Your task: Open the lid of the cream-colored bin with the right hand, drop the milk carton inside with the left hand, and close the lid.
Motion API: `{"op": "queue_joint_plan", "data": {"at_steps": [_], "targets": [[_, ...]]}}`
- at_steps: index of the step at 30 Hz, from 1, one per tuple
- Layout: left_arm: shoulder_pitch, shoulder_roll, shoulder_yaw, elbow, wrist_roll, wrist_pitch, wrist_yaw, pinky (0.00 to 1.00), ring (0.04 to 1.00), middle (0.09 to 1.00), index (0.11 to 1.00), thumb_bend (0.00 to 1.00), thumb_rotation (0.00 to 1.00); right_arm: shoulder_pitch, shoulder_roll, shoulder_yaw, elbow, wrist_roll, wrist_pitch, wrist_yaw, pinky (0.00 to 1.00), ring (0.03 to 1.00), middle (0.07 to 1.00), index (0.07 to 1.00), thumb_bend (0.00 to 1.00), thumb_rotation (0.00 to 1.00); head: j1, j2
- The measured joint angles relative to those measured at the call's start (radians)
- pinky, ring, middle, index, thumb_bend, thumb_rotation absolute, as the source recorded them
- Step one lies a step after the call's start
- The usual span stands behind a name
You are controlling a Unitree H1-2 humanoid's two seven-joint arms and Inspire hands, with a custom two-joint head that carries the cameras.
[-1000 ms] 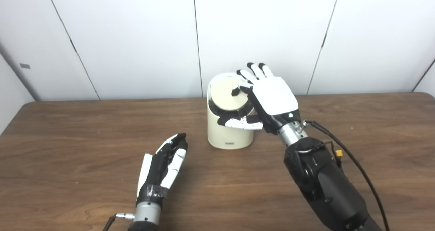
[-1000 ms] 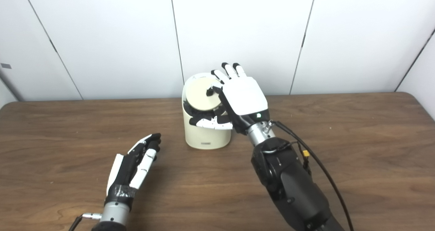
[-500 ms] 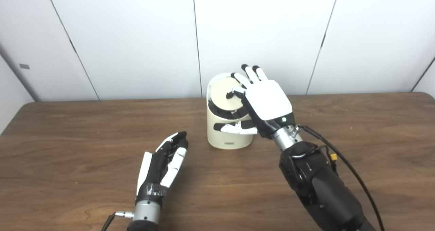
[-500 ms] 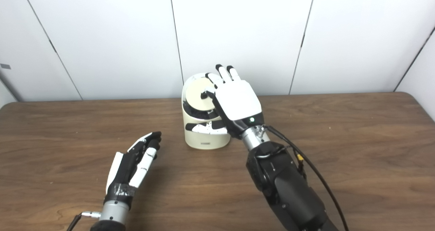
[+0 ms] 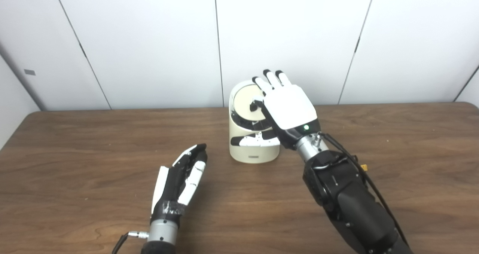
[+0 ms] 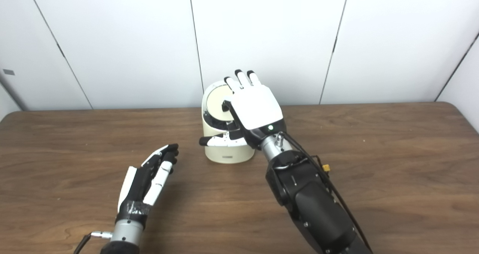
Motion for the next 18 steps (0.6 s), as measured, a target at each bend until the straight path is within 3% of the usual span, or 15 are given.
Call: {"op": "queue_joint_plan", "data": {"at_steps": [2, 9, 18], "targets": [[0.0, -0.001, 0.0, 0.0, 0.0, 0.0, 0.0, 0.79, 0.82, 0.838, 0.87, 0.57, 0.92, 0.01, 0.002, -0.014, 0.0, 0.025, -0.003, -0.012, 1.0, 1.0, 0.966, 0.684, 0.61, 0.98, 0.0, -0.002], [0.001, -0.002, 0.002, 0.0, 0.0, 0.0, 0.001, 0.79, 0.81, 0.835, 0.865, 0.57, 0.9, 0.062, 0.027, -0.09, -0.006, 0.179, -0.012, -0.055, 1.0, 1.0, 0.992, 0.97, 0.55, 0.95, 0.006, -0.003], [0.013, 0.002, 0.012, 0.0, 0.0, -0.002, 0.003, 0.78, 0.792, 0.826, 0.866, 0.53, 0.87, 0.092, 0.06, -0.21, -0.019, 0.343, 0.031, -0.064, 1.0, 1.0, 1.0, 1.0, 0.56, 1.0, 0.002, -0.008]]}}
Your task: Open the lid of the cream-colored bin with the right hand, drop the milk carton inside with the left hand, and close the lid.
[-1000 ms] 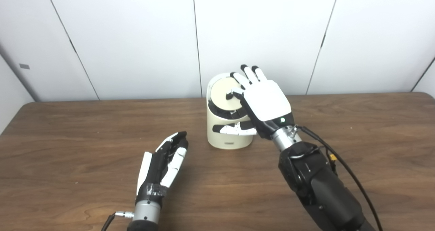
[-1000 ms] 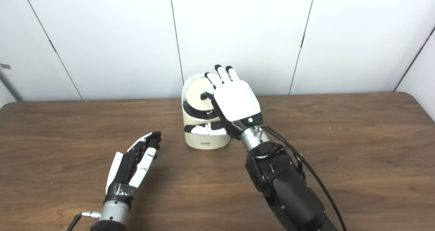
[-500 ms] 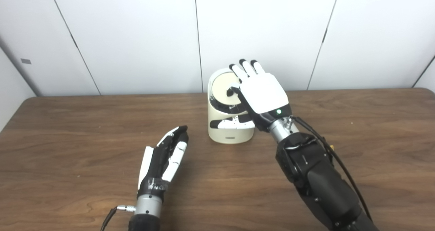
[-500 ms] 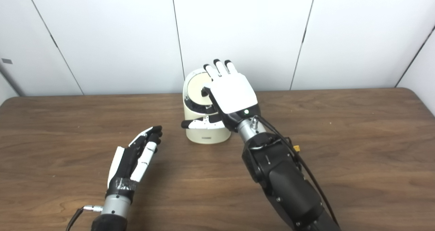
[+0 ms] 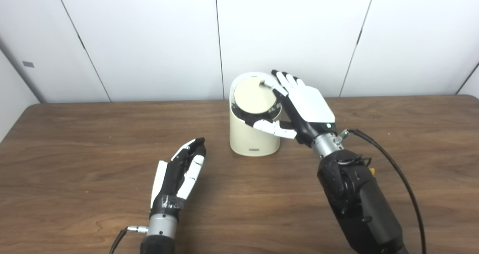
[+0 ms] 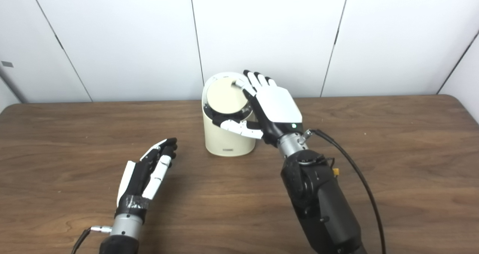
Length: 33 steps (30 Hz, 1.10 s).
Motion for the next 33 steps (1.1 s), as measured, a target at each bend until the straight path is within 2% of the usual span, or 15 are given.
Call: {"op": "queue_joint_plan", "data": {"at_steps": [5, 8, 12, 15, 17, 22, 27, 30, 33], "targets": [[0.009, 0.0, 0.003, 0.0, -0.006, -0.003, 0.0, 0.78, 0.796, 0.832, 0.879, 0.52, 0.84, 0.073, -0.013, -0.041, -0.004, 0.045, 0.006, -0.014, 0.98, 1.0, 1.0, 1.0, 0.57, 0.98, -0.002, 0.005], [0.017, 0.001, 0.011, 0.0, -0.01, -0.005, 0.0, 0.79, 0.793, 0.83, 0.881, 0.51, 0.87, 0.126, -0.016, -0.071, -0.005, 0.083, 0.007, -0.035, 0.94, 1.0, 1.0, 1.0, 0.56, 0.98, -0.003, 0.006], [0.026, 0.017, 0.025, 0.0, -0.022, -0.034, -0.002, 0.79, 0.805, 0.847, 0.891, 0.5, 0.91, 0.18, -0.018, -0.108, -0.016, 0.135, 0.02, -0.048, 0.95, 1.0, 1.0, 1.0, 0.59, 0.99, -0.008, 0.011], [0.04, 0.035, 0.041, 0.0, -0.044, -0.045, -0.006, 0.82, 0.826, 0.862, 0.9, 0.49, 0.92, 0.233, -0.018, -0.131, -0.05, 0.187, 0.03, -0.051, 0.92, 1.0, 1.0, 1.0, 0.58, 0.99, -0.014, 0.015], [0.063, 0.046, 0.054, 0.001, -0.061, -0.052, -0.009, 0.83, 0.842, 0.867, 0.905, 0.49, 0.92, 0.278, -0.018, -0.149, -0.071, 0.241, 0.03, -0.056, 0.9, 1.0, 1.0, 1.0, 0.58, 1.0, -0.015, 0.017], [0.112, 0.062, 0.088, 0.004, -0.14, -0.129, -0.017, 0.87, 0.887, 0.915, 0.964, 0.5, 0.91, 0.386, 0.006, -0.19, -0.131, 0.407, 0.035, -0.054, 0.88, 0.962, 0.999, 1.0, 0.6, 1.0, -0.02, 0.02], [0.137, 0.081, 0.106, 0.0, -0.183, -0.15, -0.033, 0.93, 0.939, 0.963, 1.0, 0.5, 0.88, 0.41, 0.052, -0.226, -0.183, 0.542, 0.059, -0.055, 0.83, 0.909, 0.966, 1.0, 0.59, 1.0, -0.026, 0.025], [0.156, 0.095, 0.118, 0.0, -0.215, -0.174, -0.047, 0.97, 0.969, 0.993, 1.0, 0.55, 0.88, 0.426, 0.074, -0.261, -0.185, 0.646, 0.062, -0.057, 0.84, 0.928, 0.975, 1.0, 0.58, 1.0, -0.031, 0.026], [0.176, 0.105, 0.138, 0.006, -0.245, -0.209, -0.054, 0.98, 0.977, 0.998, 1.0, 0.55, 0.86, 0.454, 0.092, -0.288, -0.184, 0.724, 0.06, -0.071, 0.86, 0.939, 0.981, 1.0, 0.57, 1.0, -0.034, 0.029]]}}
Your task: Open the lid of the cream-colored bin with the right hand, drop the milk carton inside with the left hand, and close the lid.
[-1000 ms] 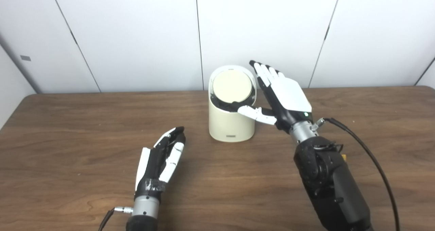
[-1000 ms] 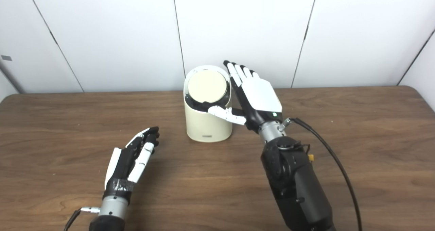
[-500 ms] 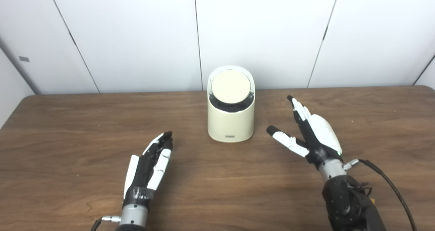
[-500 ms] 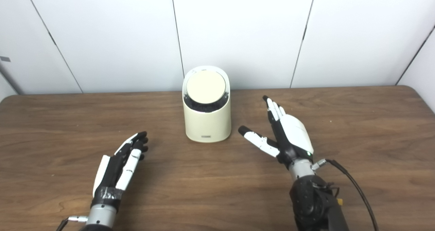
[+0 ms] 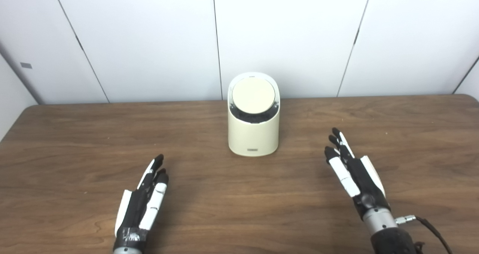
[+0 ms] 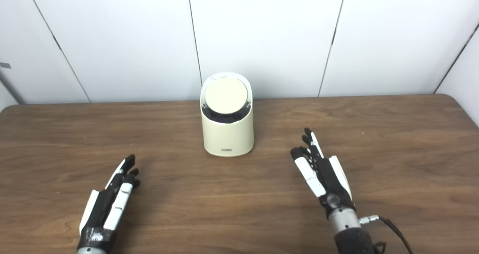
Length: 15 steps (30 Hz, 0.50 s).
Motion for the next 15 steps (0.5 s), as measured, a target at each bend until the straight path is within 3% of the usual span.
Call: {"op": "queue_joint_plan", "data": {"at_steps": [7, 15], "targets": [[0.017, -0.007, 0.018, 0.017, -0.01, -0.045, 0.009, 0.96, 0.966, 0.985, 1.0, 0.53, 0.87, 0.034, 0.017, -0.015, 0.004, 0.118, -0.025, -0.023, 0.95, 0.956, 0.984, 1.0, 0.58, 1.0, -0.006, 0.005], [0.015, -0.015, 0.036, 0.077, -0.031, -0.133, 0.015, 0.93, 0.945, 0.967, 0.995, 0.55, 0.86, 0.05, 0.015, -0.009, 0.015, 0.151, -0.056, -0.054, 0.96, 0.956, 0.977, 1.0, 0.59, 1.0, -0.006, 0.002]]}}
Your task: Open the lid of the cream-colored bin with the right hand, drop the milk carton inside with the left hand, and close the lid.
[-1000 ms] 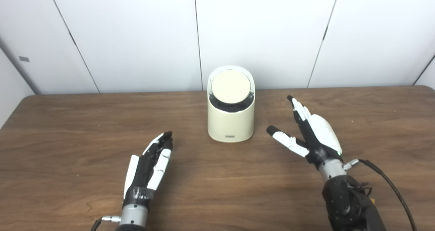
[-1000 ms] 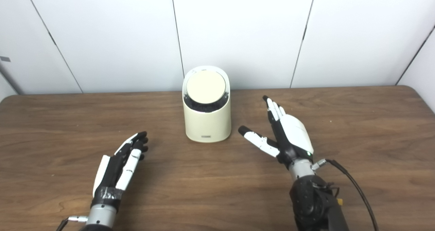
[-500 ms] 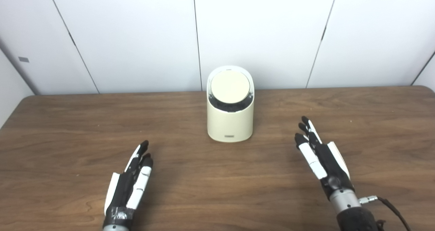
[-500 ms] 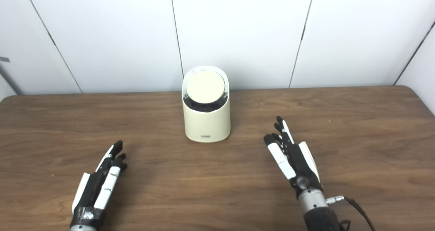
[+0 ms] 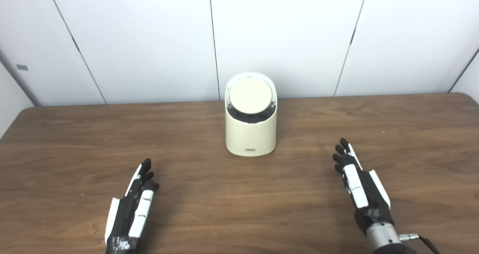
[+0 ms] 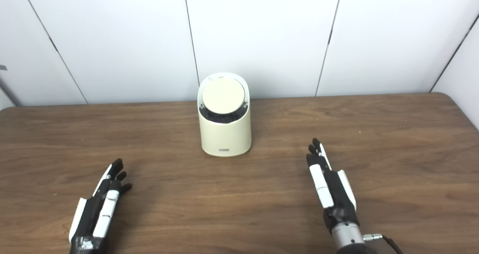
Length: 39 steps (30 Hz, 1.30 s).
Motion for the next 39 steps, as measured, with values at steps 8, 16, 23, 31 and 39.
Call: {"op": "queue_joint_plan", "data": {"at_steps": [8, 16, 23, 31, 39], "targets": [[-0.003, -0.012, -0.002, 0.013, 0.021, -0.017, 0.021, 0.92, 0.935, 0.956, 0.988, 0.55, 0.87, 0.0, -0.01, 0.009, 0.016, -0.003, -0.017, -0.02, 0.93, 0.938, 0.959, 0.996, 0.56, 1.0, 0.005, -0.005], [-0.01, -0.022, 0.012, 0.03, -0.005, -0.032, 0.022, 0.92, 0.931, 0.947, 0.973, 0.49, 0.83, 0.0, -0.034, 0.053, 0.039, -0.082, -0.071, -0.059, 0.86, 0.914, 0.945, 0.982, 0.59, 1.0, 0.006, -0.017], [-0.021, -0.018, 0.012, 0.042, -0.003, -0.032, 0.021, 0.95, 0.946, 0.953, 0.964, 0.49, 0.83, 0.0, -0.033, 0.055, 0.045, -0.08, -0.075, -0.076, 0.86, 0.918, 0.947, 0.984, 0.57, 1.0, 0.005, -0.021], [-0.033, -0.014, 0.01, 0.051, 0.051, -0.037, 0.03, 0.93, 0.931, 0.935, 0.949, 0.49, 0.84, -0.007, -0.034, 0.05, 0.061, -0.051, -0.08, -0.08, 0.87, 0.913, 0.94, 0.981, 0.56, 1.0, 0.009, -0.02], [-0.033, -0.019, 0.01, 0.057, 0.1, -0.065, 0.046, 0.93, 0.898, 0.913, 0.937, 0.5, 0.86, -0.008, -0.035, 0.048, 0.066, -0.04, -0.088, -0.083, 0.87, 0.908, 0.937, 0.984, 0.55, 1.0, 0.014, -0.02]]}}
